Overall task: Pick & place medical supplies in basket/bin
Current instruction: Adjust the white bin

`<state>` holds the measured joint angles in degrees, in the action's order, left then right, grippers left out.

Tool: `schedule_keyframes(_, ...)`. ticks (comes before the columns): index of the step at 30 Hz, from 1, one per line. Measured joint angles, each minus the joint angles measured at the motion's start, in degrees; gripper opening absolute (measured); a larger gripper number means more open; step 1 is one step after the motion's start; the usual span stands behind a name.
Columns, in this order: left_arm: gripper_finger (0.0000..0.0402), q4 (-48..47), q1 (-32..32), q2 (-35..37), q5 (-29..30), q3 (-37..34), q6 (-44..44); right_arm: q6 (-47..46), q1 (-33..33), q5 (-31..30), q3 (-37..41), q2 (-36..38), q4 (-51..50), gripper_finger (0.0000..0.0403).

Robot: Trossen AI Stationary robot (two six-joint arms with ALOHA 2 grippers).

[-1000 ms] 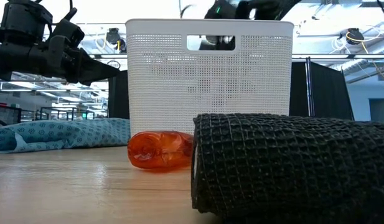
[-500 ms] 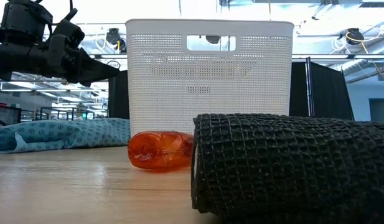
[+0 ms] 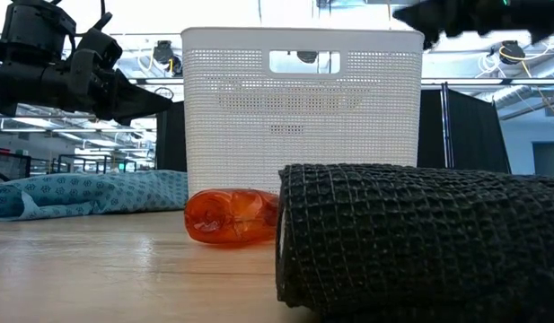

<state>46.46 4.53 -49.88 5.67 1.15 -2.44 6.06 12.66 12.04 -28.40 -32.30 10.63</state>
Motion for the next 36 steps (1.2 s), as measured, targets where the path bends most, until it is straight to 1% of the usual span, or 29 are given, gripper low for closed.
schedule_keyframes(2, 0.0042, 0.00, -0.01, -0.01, 0.00, 0.00, 0.00, -1.83, -0.01, -3.83, 4.67, 3.83, 2.45, 0.0001)
schedule_keyframes(4, 0.0042, 0.04, 0.01, 0.00, 0.01, 0.00, 0.00, -3.15, 0.03, -5.27, 9.42, 6.54, 5.47, 0.0001)
schedule_keyframes(8, 0.0042, 0.03, 0.01, 0.01, 0.00, 0.00, 1.11, -5.85, 0.01, -3.04, 18.14, 7.57, 16.81, 0.0000)
schedule_keyframes(11, 0.0042, -0.11, -0.01, -0.01, -0.04, 0.00, 2.19, -5.90, 0.01, -3.26, 23.37, 7.61, 25.88, 0.0000)
schedule_keyframes(14, 0.0042, -0.13, 0.00, -0.01, -0.02, 0.00, 2.79, -5.01, 0.12, -3.27, 27.12, 7.62, 31.35, 0.0000)
schedule_keyframes(19, 0.0042, 0.46, 0.01, -0.01, -0.02, 0.00, 4.03, -3.38, 0.12, -3.06, 27.07, 7.38, 27.20, 0.0000)
schedule_keyframes(23, 0.0042, 2.97, -0.47, 0.01, 0.01, 0.69, 9.34, -2.68, 0.12, -3.05, 27.14, 7.53, 27.49, 0.0000)
schedule_keyframes(25, 0.0042, -0.08, -2.57, 0.00, 0.38, 3.49, 10.71, -1.86, 0.12, -3.03, 27.16, 7.49, 27.26, 0.0000)
schedule_keyframes(26, 0.0042, -3.63, -4.41, 0.01, 1.04, 5.76, 10.75, -1.60, 0.12, -3.03, 27.16, 7.50, 27.26, 0.0000)
schedule_keyframes(28, 0.0042, -14.21, -9.11, -0.21, 6.12, 11.96, 10.67, -1.09, 0.12, -3.02, 27.19, 7.50, 27.30, 0.0000)
schedule_keyframes(31, 0.0042, -31.65, -17.91, -3.45, 18.33, 24.83, 12.13, -0.81, 0.12, -3.02, 27.23, 7.50, 27.52, 0.0000)
schedule_keyframes(33, 0.0042, -40.54, -24.57, -7.28, 25.10, 34.14, 13.86, -0.70, 0.12, -3.02, 27.24, 7.50, 28.24, 0.0000)
schedule_keyframes(36, 0.0042, -50.75, -33.50, -15.31, 35.90, 47.42, 16.72, -0.65, 0.12, -3.01, 27.27, 7.55, 29.32, 0.0000)
